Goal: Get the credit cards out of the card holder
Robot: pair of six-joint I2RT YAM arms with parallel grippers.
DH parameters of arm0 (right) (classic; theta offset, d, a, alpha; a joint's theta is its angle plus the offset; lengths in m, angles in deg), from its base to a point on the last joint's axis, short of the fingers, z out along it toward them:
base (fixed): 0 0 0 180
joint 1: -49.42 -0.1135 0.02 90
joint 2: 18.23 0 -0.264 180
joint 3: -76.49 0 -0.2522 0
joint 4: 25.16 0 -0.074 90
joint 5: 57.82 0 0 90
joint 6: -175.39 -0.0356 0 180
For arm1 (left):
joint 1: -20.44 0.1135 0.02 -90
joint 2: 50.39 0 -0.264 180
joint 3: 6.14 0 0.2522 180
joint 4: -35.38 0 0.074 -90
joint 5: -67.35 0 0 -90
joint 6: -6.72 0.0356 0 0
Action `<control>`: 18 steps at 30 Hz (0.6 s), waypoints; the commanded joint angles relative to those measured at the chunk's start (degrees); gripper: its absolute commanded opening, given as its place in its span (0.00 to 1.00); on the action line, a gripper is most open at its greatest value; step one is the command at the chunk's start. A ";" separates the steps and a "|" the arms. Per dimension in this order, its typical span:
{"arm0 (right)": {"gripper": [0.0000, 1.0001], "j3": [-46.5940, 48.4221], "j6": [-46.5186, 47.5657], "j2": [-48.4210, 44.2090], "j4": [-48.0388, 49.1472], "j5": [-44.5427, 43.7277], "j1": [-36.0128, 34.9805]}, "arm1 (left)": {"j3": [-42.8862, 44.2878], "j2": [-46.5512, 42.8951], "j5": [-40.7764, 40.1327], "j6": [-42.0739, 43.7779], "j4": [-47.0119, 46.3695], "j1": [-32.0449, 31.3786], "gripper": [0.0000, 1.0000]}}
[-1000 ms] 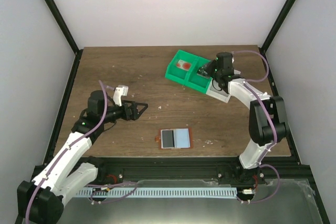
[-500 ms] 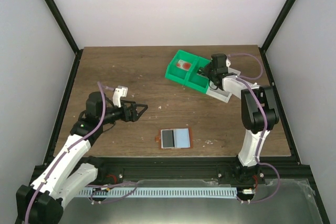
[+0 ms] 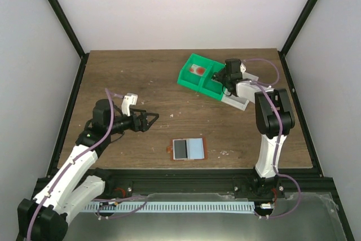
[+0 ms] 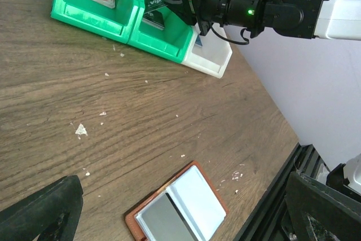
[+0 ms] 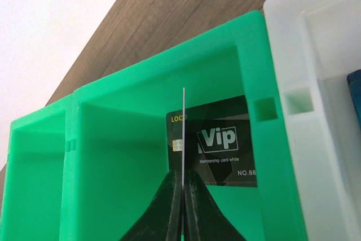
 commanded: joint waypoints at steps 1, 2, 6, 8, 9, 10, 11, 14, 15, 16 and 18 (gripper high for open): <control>0.01 2.35 -0.20 1.12 1.96 -1.77 -0.05 | -0.38 -0.27 0.78 0.37 -1.15 0.13 1.00; 0.01 2.50 -0.41 1.31 1.97 -1.84 -0.05 | -0.41 -0.22 0.84 0.39 -1.14 0.13 1.00; 0.01 3.25 -1.26 2.27 1.82 -2.29 -0.05 | -0.45 -0.15 0.94 0.31 -1.23 0.07 1.00; 0.02 3.03 -1.37 2.71 2.64 -2.10 -0.05 | -0.51 -0.01 0.98 0.18 -1.47 0.12 1.00; 0.02 2.90 -1.38 2.96 3.31 -1.86 -0.03 | -0.58 0.08 1.09 0.14 -1.56 0.12 1.00; 0.02 2.81 -1.40 3.29 3.75 -1.52 -0.03 | -0.59 0.08 1.26 0.11 -1.71 0.11 1.00; 0.02 3.09 -1.38 3.65 3.69 -1.17 -0.04 | -0.68 0.18 1.33 0.04 -1.80 0.11 1.00; 0.07 4.61 -1.36 4.68 1.63 -1.02 -0.04 | -0.71 0.31 1.36 -0.01 -1.85 0.13 1.00; 0.10 4.71 -1.51 4.75 1.15 -1.06 -0.01 | -0.65 0.43 1.37 -0.06 -1.85 0.04 1.00; 0.12 4.69 -1.71 4.72 0.76 -1.09 -0.05 | -0.69 0.53 1.30 -0.06 -1.85 0.10 1.00; 0.14 4.78 -1.82 4.60 0.30 -0.84 -0.05 | -0.68 0.69 1.15 -0.04 -1.77 0.08 1.00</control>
